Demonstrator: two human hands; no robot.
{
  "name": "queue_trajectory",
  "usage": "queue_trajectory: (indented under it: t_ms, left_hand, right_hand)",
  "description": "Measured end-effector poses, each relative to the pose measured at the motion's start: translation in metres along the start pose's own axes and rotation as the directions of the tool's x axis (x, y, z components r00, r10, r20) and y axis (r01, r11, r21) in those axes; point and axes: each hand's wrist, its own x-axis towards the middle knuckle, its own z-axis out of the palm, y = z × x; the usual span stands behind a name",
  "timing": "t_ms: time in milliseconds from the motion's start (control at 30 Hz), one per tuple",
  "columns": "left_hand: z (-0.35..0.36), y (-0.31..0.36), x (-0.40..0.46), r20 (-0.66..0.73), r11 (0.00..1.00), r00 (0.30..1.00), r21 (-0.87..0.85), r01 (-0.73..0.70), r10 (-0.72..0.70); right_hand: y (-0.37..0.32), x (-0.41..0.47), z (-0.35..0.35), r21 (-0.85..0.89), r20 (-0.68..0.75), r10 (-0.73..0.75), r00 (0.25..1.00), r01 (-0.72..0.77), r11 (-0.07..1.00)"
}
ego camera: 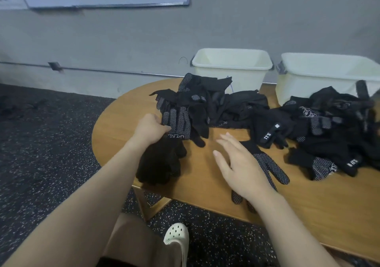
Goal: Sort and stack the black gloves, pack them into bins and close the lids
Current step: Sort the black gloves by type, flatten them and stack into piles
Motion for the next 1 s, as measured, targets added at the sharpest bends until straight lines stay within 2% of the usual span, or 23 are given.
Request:
queue_trajectory:
  t_ms: [100, 267, 467, 600, 700, 833, 1000]
  left_hand:
    - [0.0, 0.001, 0.002, -0.065, 1.0, 0.998, -0.029, 0.006, -0.008]
    - [-0.007, 0.011, -0.003, -0.156, 0.991, 0.981, -0.049, -0.123, 0.114]
    - [-0.036, 0.037, -0.039, -0.322, 0.934, 0.909, -0.151, -0.324, 0.264]
    - [-0.038, 0.059, -0.077, -0.394, 0.858, 0.857, -0.251, -0.447, 0.331]
    - [-0.021, 0.068, -0.098, -0.375, 0.804, 0.845, -0.315, -0.504, 0.382]
    - [0.021, 0.069, -0.125, -0.299, 0.783, 0.823, -0.273, -0.559, 0.483]
    - [0.066, 0.052, -0.134, -0.184, 0.766, 0.826, -0.311, -0.563, 0.532]
  right_hand:
    - [0.008, -0.004, -0.005, -0.021, -0.005, -0.007, 1.0, 0.007, 1.0]
    - [0.014, -0.01, -0.012, -0.001, -0.036, -0.015, 0.999, 0.015, 1.0]
    - [0.025, -0.012, -0.026, -0.032, -0.055, 0.032, 0.998, -0.034, 0.999]
    - [0.038, -0.018, -0.036, -0.137, 0.021, 0.079, 0.997, -0.076, 0.988]
    - [0.047, -0.027, -0.045, -0.197, 0.072, 0.083, 0.994, -0.067, 0.978]
    - [0.059, -0.039, -0.05, -0.242, 0.126, 0.138, 0.982, -0.104, 0.965]
    - [0.059, -0.047, -0.042, -0.216, 0.202, 0.156, 0.967, -0.111, 0.97]
